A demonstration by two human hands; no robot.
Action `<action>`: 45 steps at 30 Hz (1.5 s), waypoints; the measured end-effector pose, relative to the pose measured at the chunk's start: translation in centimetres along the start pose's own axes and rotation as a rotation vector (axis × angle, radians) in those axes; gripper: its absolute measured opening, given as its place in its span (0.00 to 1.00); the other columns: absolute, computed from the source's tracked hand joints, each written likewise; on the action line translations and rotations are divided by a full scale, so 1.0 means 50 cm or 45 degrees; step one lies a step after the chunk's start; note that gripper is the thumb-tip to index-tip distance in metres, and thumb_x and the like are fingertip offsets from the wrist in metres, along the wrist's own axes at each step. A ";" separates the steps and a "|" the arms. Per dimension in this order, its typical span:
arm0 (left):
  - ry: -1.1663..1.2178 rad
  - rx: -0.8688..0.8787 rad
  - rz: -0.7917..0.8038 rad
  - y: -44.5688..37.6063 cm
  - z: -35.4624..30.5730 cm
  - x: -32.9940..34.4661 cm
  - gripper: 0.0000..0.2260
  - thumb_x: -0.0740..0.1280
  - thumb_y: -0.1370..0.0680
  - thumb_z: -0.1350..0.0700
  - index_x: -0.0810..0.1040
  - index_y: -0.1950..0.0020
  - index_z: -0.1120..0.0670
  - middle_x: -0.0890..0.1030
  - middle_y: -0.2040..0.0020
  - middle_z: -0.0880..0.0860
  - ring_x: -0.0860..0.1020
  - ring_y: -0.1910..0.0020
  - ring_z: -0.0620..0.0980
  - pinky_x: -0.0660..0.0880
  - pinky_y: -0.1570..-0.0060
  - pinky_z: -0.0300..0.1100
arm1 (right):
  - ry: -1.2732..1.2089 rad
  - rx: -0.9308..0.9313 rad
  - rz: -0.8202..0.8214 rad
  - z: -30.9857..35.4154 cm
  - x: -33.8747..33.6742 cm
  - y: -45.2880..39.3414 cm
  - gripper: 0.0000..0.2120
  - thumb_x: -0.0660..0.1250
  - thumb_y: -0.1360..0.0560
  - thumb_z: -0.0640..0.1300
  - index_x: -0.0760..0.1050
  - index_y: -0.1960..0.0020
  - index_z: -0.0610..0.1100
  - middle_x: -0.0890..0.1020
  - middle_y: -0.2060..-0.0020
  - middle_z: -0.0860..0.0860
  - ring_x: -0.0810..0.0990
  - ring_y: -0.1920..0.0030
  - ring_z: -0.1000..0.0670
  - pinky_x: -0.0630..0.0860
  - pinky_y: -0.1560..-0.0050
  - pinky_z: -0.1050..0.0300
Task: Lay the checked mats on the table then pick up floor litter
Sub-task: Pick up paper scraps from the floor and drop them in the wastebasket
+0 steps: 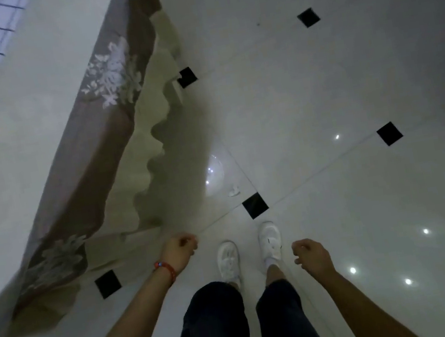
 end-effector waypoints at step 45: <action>0.114 -0.405 -0.083 -0.630 0.375 0.330 0.06 0.61 0.23 0.59 0.78 0.56 0.52 0.81 0.55 0.56 0.80 0.49 0.59 0.76 0.50 0.47 | 0.901 -0.882 0.071 0.011 0.416 -0.835 0.12 0.59 0.22 0.42 0.74 0.43 0.37 0.76 0.45 0.40 0.78 0.49 0.42 0.65 0.57 0.62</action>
Point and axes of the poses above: each hand's wrist, its own y-axis away from the middle knuckle, its own x-axis out of the palm, z = x × y, the point moved 4 cm from there along -y, towards the middle knuckle
